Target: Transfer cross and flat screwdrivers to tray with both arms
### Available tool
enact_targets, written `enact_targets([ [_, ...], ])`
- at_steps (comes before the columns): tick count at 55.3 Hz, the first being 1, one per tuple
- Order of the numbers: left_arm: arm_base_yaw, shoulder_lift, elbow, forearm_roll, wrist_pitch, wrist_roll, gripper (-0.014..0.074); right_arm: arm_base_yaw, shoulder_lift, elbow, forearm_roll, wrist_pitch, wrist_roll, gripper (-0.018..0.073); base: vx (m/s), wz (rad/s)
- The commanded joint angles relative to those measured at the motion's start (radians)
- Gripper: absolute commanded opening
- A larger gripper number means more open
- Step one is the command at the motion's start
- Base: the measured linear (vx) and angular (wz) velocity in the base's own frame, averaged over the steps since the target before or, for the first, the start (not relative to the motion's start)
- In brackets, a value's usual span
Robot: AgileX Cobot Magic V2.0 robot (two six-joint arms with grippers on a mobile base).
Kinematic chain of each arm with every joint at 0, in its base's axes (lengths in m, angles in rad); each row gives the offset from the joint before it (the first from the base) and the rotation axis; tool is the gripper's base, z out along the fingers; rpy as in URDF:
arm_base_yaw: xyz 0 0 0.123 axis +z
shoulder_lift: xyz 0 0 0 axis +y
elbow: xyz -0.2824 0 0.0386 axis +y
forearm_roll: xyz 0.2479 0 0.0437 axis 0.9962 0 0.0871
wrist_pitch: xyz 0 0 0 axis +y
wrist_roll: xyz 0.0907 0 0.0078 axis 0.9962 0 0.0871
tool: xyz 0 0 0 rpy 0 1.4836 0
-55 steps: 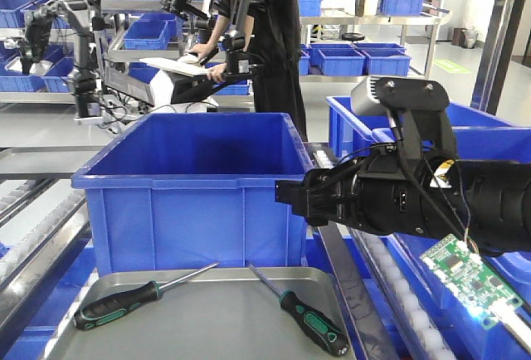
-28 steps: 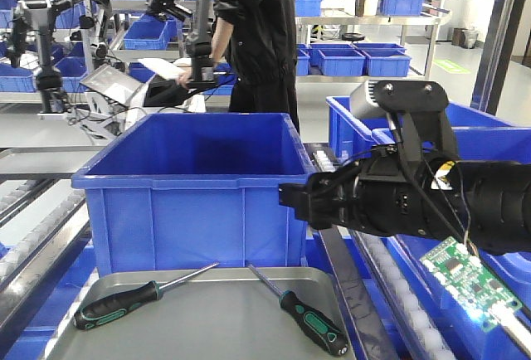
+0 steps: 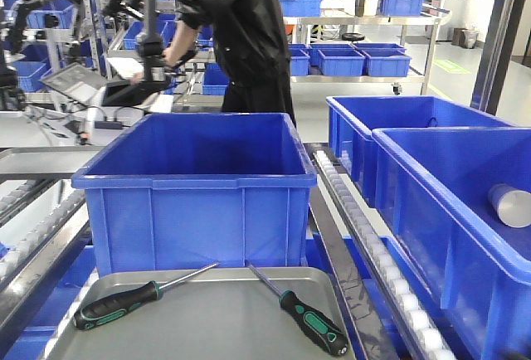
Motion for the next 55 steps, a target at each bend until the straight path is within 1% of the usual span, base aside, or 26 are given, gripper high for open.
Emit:
enact_targets([
  [1,0.0,-0.002,-0.024,0.0,-0.077,-0.009,-0.0006,-0.083,-0.129,0.098,-0.076,-0.154,0.0,0.0078,0.0,0.0],
  [6,0.0,-0.002,-0.024,0.0,-0.077,-0.009,-0.0006,-0.142,-0.302,0.241,-0.108,-0.209,0.003,-0.0015,0.0,0.0],
  [12,0.0,-0.002,-0.024,0.0,-0.077,-0.009,-0.0006,-0.176,-0.467,0.367,-0.109,-0.216,0.016,-0.0013,0.0,0.0],
  [16,0.0,-0.002,-0.024,0.0,-0.077,-0.009,-0.0006,-0.176,-0.568,0.452,-0.136,-0.235,0.051,-0.0011,0.0,0.0],
  [18,0.0,0.0,-0.024,0.0,-0.078,-0.009,-0.0006,-0.173,-0.568,0.488,-0.154,-0.277,0.089,-0.0011,0.0,0.0],
  [21,0.0,-0.002,-0.024,0.0,-0.075,-0.009,-0.0006,-0.167,-0.555,0.478,-0.193,-0.219,0.139,-0.0011,0.0,0.0],
  [24,0.0,-0.002,-0.024,0.0,-0.075,-0.009,-0.0006,-0.161,-0.566,0.48,-0.233,-0.222,0.175,-0.0011,0.0,0.0],
  [28,0.0,0.0,-0.024,0.0,-0.073,-0.009,-0.0006,-0.157,-0.566,0.48,-0.271,-0.231,0.195,-0.0011,0.0,0.01],
  [55,0.0,0.0,-0.025,0.0,-0.071,-0.009,-0.0006,-0.157,-0.565,0.48,-0.27,-0.23,0.206,-0.0011,0.0,0.0],
])
